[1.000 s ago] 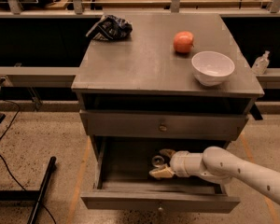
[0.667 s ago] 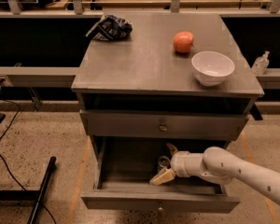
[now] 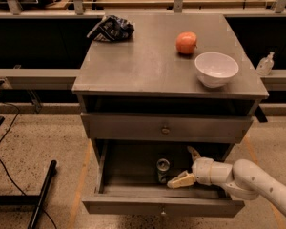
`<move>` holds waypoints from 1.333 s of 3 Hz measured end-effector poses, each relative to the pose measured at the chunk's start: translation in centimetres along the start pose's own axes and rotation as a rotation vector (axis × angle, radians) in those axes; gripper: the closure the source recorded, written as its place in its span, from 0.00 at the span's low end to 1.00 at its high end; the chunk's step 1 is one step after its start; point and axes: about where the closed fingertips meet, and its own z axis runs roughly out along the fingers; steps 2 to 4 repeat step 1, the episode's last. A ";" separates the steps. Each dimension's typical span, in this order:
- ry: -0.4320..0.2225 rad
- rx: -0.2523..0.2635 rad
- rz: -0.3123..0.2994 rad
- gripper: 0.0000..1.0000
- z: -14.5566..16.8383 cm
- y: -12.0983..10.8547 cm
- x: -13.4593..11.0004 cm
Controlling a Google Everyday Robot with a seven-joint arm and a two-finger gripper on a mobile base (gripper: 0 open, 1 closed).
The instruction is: Place green can into middle drawer
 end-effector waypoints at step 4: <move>-0.003 -0.006 0.002 0.00 -0.2 0.1 0.0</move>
Offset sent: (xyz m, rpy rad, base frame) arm 0.0000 0.0000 0.0000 0.0000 0.0000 0.0000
